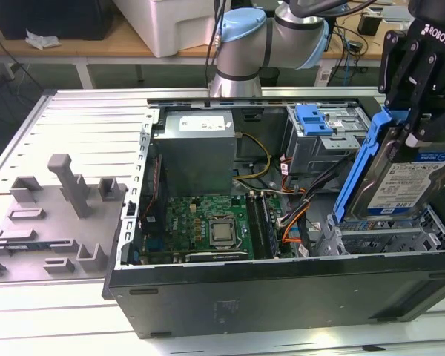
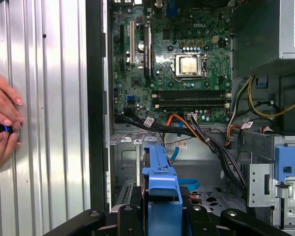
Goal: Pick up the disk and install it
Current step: 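Insert the disk into the insertion slot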
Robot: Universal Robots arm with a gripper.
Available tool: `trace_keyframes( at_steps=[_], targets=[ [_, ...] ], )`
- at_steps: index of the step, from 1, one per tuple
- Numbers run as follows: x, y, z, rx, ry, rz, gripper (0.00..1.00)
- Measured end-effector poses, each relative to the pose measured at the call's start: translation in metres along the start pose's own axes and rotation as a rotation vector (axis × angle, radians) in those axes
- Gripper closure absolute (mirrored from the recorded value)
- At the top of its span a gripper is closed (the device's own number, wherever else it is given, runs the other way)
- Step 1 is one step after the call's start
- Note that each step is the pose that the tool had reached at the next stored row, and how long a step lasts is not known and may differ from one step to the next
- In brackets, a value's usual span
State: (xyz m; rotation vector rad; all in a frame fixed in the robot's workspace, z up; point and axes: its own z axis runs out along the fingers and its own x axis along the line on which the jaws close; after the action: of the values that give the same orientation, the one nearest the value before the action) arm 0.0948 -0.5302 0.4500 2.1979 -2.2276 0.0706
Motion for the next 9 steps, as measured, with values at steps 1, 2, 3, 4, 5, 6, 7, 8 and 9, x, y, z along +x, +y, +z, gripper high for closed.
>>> trace_keyframes(
  at_steps=[1,2,3,4,5,6,7,8,9],
  targets=[
    [0.0,0.0,0.0002,0.0,0.0,0.0,0.64],
    [0.0,0.0,0.0003,0.0,-0.0001,0.0,0.64],
    [0.0,0.0,0.0005,0.0,-0.0001,0.0,0.64],
    [0.0,0.0,0.0007,0.0,-0.0001,0.0,0.64],
    [0.0,-0.0001,0.0008,0.0,0.0,0.0,0.64],
    [0.0,-0.0001,0.001,0.0,0.0,0.0,0.64],
    [0.0,-0.0001,0.0011,0.0,0.0,0.0,0.64],
    [0.0,-0.0002,0.0013,0.0,-0.0001,0.0,0.64],
    [0.0,-0.0002,0.0015,0.0,-0.0001,0.0,0.64]
  ],
)
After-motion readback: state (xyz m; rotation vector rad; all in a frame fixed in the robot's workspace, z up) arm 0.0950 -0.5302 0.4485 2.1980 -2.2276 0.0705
